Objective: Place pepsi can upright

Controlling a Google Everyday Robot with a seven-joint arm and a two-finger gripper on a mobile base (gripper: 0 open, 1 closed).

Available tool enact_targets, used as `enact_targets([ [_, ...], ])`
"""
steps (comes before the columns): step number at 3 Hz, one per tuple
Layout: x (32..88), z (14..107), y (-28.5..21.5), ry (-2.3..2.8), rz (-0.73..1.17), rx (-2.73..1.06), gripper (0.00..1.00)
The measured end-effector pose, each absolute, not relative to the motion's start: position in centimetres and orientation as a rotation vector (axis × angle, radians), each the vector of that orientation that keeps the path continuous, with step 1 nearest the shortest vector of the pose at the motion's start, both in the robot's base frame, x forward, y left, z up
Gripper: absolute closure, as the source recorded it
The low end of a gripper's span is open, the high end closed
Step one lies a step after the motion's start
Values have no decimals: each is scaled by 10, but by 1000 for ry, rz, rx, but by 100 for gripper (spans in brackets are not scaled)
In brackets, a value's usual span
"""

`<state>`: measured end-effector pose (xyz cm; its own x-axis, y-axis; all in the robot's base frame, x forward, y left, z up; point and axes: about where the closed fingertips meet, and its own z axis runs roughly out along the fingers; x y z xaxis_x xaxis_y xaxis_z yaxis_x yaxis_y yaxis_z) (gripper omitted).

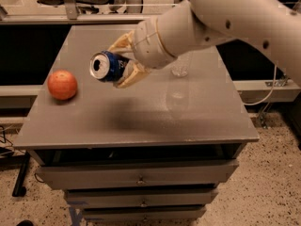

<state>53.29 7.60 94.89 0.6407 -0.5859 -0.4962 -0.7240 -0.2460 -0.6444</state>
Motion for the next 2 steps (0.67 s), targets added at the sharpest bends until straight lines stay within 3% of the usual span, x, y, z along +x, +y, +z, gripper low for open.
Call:
enact_targets([
  [2,539,958,45,1134,191,-1769,100],
])
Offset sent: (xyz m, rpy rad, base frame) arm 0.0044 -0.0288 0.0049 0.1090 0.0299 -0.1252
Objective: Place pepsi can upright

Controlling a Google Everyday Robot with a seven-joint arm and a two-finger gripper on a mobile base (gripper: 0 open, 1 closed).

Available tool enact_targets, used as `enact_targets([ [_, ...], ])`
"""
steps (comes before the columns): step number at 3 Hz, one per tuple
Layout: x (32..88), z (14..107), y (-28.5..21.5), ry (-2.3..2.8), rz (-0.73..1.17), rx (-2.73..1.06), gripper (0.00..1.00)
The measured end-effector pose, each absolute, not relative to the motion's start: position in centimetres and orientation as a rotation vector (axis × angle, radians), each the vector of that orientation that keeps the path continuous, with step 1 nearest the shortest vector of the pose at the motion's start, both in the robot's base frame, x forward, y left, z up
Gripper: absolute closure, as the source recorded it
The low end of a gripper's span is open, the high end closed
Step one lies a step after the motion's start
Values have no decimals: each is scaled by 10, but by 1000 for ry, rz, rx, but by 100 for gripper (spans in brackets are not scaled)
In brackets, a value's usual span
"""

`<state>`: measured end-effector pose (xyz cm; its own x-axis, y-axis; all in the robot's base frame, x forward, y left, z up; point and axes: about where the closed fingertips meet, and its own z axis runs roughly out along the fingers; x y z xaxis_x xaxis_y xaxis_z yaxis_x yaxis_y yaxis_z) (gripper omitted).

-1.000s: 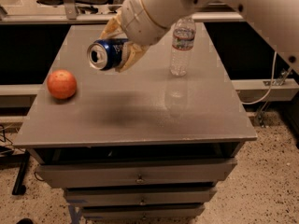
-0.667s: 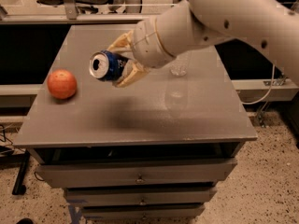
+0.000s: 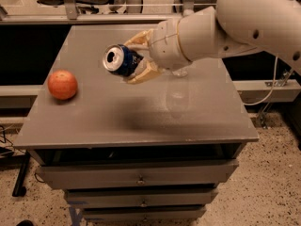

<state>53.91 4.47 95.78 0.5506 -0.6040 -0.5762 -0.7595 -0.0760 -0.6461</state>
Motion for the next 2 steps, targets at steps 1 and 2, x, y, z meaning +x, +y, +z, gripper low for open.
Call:
enact_targets([
  [1,540,957,49,1125,235,-1683,100],
  [2,548,926,42,1156,375,-1413,100],
])
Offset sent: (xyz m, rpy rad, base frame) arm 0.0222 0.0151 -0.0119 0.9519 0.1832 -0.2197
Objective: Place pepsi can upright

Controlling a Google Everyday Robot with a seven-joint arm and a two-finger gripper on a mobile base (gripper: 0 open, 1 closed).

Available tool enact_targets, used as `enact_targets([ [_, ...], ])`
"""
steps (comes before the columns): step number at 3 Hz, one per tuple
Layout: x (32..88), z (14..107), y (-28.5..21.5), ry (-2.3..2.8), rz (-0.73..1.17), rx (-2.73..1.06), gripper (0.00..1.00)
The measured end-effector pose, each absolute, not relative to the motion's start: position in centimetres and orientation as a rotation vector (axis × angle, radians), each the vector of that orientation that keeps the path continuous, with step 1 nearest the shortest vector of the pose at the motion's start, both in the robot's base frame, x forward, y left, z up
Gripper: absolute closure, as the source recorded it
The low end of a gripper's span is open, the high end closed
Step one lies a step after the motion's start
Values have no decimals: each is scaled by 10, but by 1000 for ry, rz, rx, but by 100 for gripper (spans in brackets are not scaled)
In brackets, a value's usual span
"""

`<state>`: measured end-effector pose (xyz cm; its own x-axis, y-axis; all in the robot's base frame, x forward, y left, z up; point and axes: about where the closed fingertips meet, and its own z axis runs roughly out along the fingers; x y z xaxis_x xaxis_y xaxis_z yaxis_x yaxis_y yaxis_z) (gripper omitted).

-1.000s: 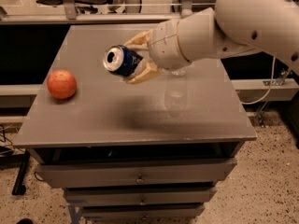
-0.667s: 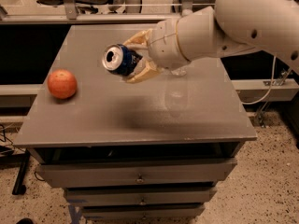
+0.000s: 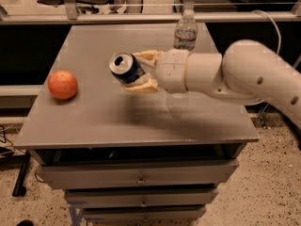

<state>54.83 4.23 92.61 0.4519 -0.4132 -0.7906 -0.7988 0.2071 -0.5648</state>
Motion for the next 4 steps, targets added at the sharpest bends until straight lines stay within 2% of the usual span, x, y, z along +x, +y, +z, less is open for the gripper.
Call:
enact_targets([
  [2,554,937,44,1213,583,-961,100],
  [4,544,944,46,1309,691,-974,100],
])
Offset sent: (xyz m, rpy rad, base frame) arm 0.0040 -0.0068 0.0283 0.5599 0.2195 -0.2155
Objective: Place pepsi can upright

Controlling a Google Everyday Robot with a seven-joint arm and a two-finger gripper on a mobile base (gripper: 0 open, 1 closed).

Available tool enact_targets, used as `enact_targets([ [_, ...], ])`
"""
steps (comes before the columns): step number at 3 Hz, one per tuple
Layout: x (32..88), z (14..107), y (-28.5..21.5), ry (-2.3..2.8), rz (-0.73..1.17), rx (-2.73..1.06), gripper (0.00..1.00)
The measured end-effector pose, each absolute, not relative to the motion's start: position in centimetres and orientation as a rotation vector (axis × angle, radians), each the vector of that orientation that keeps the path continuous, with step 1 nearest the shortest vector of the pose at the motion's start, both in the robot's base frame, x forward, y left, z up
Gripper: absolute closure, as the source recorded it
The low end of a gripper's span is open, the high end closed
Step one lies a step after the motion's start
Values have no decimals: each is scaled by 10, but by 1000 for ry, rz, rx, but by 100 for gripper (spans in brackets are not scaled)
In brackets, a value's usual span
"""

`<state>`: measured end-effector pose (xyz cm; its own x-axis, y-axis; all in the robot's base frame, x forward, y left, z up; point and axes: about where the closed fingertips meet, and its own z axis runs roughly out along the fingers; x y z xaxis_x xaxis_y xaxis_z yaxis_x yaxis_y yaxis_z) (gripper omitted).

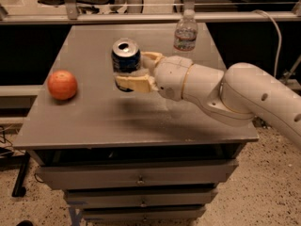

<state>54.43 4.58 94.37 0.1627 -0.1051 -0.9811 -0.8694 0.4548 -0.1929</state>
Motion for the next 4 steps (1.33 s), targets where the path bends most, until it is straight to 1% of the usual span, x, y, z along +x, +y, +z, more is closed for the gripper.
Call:
enact_targets([
  [2,538,913,36,1449,752,-1108,100],
  [3,538,899,37,1478,746,-1147,100],
  [4,541,886,40,1476,723,-1154,83],
])
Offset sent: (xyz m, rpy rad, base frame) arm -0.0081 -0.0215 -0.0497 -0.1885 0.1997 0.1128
